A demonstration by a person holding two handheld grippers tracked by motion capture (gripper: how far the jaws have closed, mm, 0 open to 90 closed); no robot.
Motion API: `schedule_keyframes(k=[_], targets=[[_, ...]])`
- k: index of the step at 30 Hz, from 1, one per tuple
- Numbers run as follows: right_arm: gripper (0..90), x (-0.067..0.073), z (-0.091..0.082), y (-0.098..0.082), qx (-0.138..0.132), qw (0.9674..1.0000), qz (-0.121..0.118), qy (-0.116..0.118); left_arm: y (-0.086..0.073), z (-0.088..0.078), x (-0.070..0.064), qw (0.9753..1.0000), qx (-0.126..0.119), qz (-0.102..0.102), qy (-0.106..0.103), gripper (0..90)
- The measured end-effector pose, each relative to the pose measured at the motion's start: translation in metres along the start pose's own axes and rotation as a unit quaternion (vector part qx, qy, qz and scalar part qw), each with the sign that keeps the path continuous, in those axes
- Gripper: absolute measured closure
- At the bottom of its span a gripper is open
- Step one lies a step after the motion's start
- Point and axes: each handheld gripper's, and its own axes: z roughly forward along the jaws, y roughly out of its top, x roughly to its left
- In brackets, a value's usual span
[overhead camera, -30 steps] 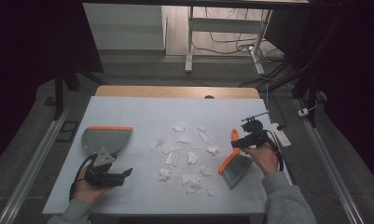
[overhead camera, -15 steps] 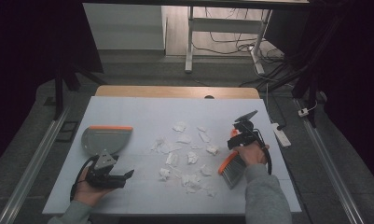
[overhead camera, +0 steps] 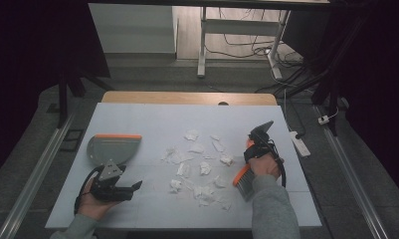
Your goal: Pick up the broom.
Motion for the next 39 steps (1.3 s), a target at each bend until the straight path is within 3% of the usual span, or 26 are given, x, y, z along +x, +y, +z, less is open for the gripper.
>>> schedule_keyframes(k=[5,6,9,15,18,24,30,31,35,36,37,39], targets=[[65.4,0.006,0.001,0.001,0.001,0.9995,0.015,-0.026,0.000,0.000,0.000,1.0000,0.000,0.000,0.001,20.3],[70.2,0.007,0.000,0.002,0.000,0.9996,0.016,-0.025,0.000,0.000,0.000,1.0000,0.001,0.001,0.001,20.3],[70.7,0.008,0.000,0.001,-0.003,0.9996,0.009,-0.027,0.000,0.000,0.000,1.0000,0.000,0.000,0.001,20.3],[71.1,0.001,-0.001,0.000,-0.008,1.0000,-0.001,-0.001,-0.001,0.000,0.001,1.0000,0.001,-0.001,0.002,20.3],[71.2,-0.010,-0.008,-0.003,-0.031,0.9995,-0.006,0.006,0.000,0.002,0.002,1.0000,0.005,0.001,0.002,20.4],[71.2,-0.022,-0.017,-0.007,-0.045,0.9975,-0.026,0.048,0.000,0.002,0.003,1.0000,0.005,-0.001,0.003,20.4],[71.2,-0.032,-0.032,-0.011,-0.066,0.9936,-0.037,0.084,0.000,0.003,0.005,1.0000,0.004,-0.005,0.003,20.4],[71.3,-0.035,-0.041,-0.013,-0.081,0.9908,-0.048,0.097,0.000,0.003,0.005,1.0000,0.004,-0.006,0.003,20.4],[71.2,-0.040,-0.055,-0.017,-0.110,0.9839,-0.049,0.132,0.000,0.003,0.005,1.0000,0.002,-0.006,0.004,20.4],[71.2,-0.040,-0.055,-0.017,-0.110,0.9839,-0.049,0.132,0.000,0.003,0.005,1.0000,0.002,-0.006,0.004,20.4],[71.3,-0.042,-0.061,-0.019,-0.126,0.9804,-0.051,0.143,0.000,0.003,0.005,1.0000,0.002,-0.006,0.005,20.4],[71.3,-0.043,-0.065,-0.020,-0.138,0.9765,-0.050,0.157,0.000,0.003,0.006,1.0000,0.002,-0.006,0.005,20.4]])
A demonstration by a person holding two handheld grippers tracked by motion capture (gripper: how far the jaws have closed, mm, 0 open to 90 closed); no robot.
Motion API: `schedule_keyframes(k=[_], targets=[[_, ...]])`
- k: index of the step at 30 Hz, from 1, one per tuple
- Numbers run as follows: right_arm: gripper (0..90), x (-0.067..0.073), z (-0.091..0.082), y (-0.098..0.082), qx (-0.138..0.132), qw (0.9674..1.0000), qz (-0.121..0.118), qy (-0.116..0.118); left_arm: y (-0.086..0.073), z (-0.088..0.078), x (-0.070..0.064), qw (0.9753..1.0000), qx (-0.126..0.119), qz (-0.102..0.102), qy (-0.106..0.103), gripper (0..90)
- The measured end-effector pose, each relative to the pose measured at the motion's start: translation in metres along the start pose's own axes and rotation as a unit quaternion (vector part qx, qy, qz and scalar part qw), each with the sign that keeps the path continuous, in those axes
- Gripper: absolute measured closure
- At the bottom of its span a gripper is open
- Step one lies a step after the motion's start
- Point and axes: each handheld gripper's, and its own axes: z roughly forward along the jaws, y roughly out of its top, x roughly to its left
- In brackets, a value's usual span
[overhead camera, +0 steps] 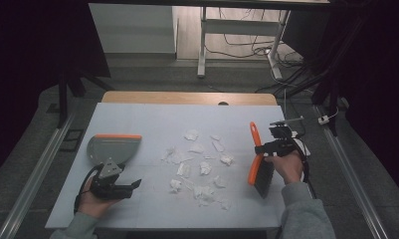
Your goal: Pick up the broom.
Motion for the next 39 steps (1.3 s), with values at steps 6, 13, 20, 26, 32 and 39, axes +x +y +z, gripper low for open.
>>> schedule_keyframes(k=[6,13,20,26,32,39], targets=[[71.2,0.005,-0.010,-0.001,-0.040,0.9987,-0.006,0.030,0.001,0.002,0.001,1.0000,0.002,0.000,0.002,20.4],[71.2,0.012,-0.013,-0.003,-0.079,0.9939,-0.017,0.075,0.001,0.002,0.002,1.0000,0.001,-0.002,0.006,20.5],[71.2,0.022,-0.010,-0.004,-0.114,0.9859,-0.021,0.121,0.005,0.001,0.003,0.9998,-0.008,-0.016,0.002,20.4],[71.1,0.033,-0.007,-0.002,-0.130,0.9801,-0.032,0.146,0.008,0.001,0.002,0.9996,-0.013,-0.023,0.002,20.4],[71.1,0.038,-0.007,-0.005,-0.147,0.9770,-0.024,0.152,0.012,0.001,-0.003,0.9997,-0.015,-0.017,-0.001,20.3],[71.1,0.047,-0.009,-0.007,-0.174,0.9706,-0.017,0.166,0.021,0.001,-0.007,0.9989,-0.031,-0.025,-0.024,20.3]])
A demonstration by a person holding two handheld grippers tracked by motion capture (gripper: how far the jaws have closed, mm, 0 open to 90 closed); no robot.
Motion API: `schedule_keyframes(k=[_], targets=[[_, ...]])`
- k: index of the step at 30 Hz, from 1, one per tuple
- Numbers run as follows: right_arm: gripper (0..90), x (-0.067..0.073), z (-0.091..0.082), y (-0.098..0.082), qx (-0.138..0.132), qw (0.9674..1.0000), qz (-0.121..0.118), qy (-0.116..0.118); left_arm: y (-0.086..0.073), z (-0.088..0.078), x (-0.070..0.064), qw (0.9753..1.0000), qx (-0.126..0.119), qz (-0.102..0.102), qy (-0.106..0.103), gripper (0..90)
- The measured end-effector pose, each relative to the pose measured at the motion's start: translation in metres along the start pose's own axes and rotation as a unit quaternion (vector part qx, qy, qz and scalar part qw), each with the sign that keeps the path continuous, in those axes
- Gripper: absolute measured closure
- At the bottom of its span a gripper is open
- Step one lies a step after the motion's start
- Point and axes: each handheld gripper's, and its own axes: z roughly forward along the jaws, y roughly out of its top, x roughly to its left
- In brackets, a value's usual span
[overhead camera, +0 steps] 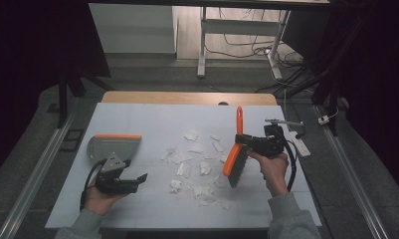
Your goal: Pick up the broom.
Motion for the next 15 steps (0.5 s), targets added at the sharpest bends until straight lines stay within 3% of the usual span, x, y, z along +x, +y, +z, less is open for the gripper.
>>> schedule_keyframes(k=[6,10,15], targets=[[71.1,0.008,0.005,-0.002,-0.021,0.9997,-0.001,0.008,0.010,0.003,-0.011,0.9999,-0.005,0.012,-0.008,20.4],[71.1,0.013,0.009,-0.005,-0.045,0.9986,0.001,0.028,0.020,0.010,-0.020,0.9997,-0.004,0.020,-0.015,20.3],[71.1,0.016,0.013,-0.010,-0.051,0.9983,-0.001,0.027,0.034,0.019,-0.031,0.9992,-0.008,0.030,-0.026,20.4]])
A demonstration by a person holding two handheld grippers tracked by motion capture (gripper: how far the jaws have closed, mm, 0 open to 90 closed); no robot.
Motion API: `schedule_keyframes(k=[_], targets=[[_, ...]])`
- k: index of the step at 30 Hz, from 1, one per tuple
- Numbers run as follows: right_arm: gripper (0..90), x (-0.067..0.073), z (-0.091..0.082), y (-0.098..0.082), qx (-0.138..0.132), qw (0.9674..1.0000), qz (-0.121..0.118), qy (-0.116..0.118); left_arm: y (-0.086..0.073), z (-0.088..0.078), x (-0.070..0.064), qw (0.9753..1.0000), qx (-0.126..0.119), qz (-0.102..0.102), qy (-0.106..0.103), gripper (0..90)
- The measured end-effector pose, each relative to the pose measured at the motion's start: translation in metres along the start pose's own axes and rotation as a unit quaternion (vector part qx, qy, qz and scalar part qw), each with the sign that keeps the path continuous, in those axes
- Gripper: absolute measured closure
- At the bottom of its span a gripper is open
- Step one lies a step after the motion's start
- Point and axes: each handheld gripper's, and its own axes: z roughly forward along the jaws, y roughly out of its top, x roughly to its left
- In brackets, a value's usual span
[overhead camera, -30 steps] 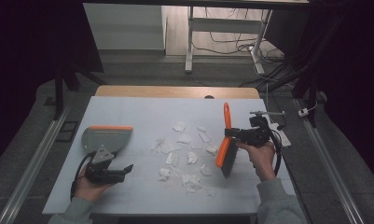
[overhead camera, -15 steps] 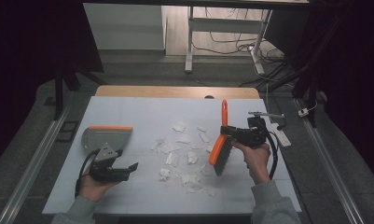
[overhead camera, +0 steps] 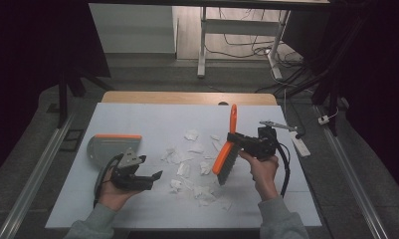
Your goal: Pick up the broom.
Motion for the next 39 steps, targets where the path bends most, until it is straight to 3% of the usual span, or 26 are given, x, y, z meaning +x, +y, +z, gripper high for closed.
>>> schedule_keyframes(k=[5,16,19,25,30,33,39], targets=[[71.1,0.008,0.004,-0.005,-0.004,1.0000,0.003,0.008,0.012,0.012,-0.017,0.9995,-0.004,0.022,-0.021,20.4],[71.1,0.022,0.016,-0.010,-0.020,0.9998,0.009,0.004,0.021,0.025,-0.032,0.9987,-0.005,0.031,-0.040,20.7],[71.0,0.024,0.018,-0.013,-0.026,0.9995,0.015,-0.002,0.025,0.032,-0.043,0.9976,-0.005,0.041,-0.056,20.6],[71.0,0.031,0.029,-0.021,-0.026,0.9995,0.016,-0.005,0.029,0.047,-0.058,0.9968,-0.006,0.047,-0.064,21.7],[71.0,0.033,0.035,-0.027,-0.031,0.9993,0.020,-0.007,0.034,0.063,-0.074,0.9969,-0.015,0.058,-0.051,25.3],[71.0,0.033,0.037,-0.030,-0.034,0.9991,0.026,-0.006,0.036,0.074,-0.080,0.9970,-0.020,0.048,-0.058,27.3],[71.0,0.034,0.037,-0.036,-0.046,0.9982,0.038,-0.004,0.038,0.083,-0.081,0.9973,-0.041,0.030,-0.053,36.4]])
